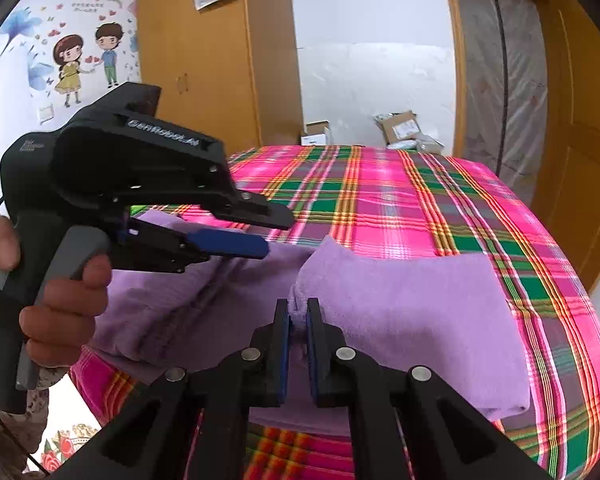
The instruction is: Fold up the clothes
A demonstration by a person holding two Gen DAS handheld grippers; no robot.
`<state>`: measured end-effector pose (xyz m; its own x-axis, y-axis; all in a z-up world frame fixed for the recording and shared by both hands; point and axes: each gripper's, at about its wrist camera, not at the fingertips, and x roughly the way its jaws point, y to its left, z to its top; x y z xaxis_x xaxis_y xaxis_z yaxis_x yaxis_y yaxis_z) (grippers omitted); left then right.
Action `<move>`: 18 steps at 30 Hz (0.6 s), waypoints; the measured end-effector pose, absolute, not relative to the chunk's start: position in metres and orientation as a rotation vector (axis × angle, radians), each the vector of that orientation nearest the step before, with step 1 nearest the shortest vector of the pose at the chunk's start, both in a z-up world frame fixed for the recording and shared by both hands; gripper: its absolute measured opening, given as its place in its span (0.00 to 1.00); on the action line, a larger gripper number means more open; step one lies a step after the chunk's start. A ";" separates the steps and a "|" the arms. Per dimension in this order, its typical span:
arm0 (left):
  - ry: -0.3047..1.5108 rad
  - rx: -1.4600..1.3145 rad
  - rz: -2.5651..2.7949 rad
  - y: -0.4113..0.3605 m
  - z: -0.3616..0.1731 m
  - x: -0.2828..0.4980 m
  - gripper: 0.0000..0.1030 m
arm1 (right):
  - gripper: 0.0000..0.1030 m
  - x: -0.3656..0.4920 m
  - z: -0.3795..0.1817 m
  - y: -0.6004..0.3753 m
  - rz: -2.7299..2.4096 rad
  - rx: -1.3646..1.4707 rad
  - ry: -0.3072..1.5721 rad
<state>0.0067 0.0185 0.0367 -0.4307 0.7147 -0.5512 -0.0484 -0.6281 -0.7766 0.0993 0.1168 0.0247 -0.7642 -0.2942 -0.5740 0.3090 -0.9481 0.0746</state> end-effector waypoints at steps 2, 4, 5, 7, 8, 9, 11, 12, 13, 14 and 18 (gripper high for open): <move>-0.961 -1.288 2.103 0.018 0.037 0.007 0.31 | 0.07 0.098 0.020 0.111 -2.666 0.887 0.022; -0.961 -1.287 2.107 0.017 0.037 0.007 0.31 | 0.08 0.097 0.016 0.109 -2.643 0.907 -0.009; -0.961 -1.288 2.108 0.018 0.036 0.006 0.31 | 0.08 0.096 0.014 0.107 -2.635 0.917 -0.012; -0.962 -1.290 2.110 0.018 0.035 0.005 0.31 | 0.08 0.095 0.010 0.105 -2.618 0.931 -0.020; -0.963 -1.292 2.110 0.018 0.034 0.005 0.31 | 0.08 0.098 0.008 0.104 -2.614 0.937 -0.016; -0.961 -1.292 2.111 0.019 0.034 0.004 0.31 | 0.08 0.102 0.007 0.103 -2.611 0.943 -0.009; -0.957 -1.286 2.117 0.022 0.034 0.003 0.31 | 0.08 0.105 0.002 0.103 -2.607 0.965 -0.008; -0.955 -1.283 2.117 0.023 0.034 0.003 0.31 | 0.08 0.105 0.000 0.103 -2.604 0.975 -0.012; -0.953 -1.280 2.115 0.025 0.035 0.004 0.31 | 0.09 0.105 -0.002 0.104 -2.600 0.984 -0.015; -0.945 -1.278 2.114 0.028 0.035 0.004 0.31 | 0.10 0.106 -0.004 0.104 -2.597 0.992 -0.019; -0.891 -1.244 2.145 0.039 0.041 0.008 0.31 | 0.14 0.108 0.004 0.114 -2.578 0.975 -0.046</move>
<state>0.0084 0.0385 0.0409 -0.4566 0.6943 -0.5562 -0.0962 -0.6601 -0.7450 0.1078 0.1138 0.0045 -0.6858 -0.3622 -0.6312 0.3393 -0.9265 0.1629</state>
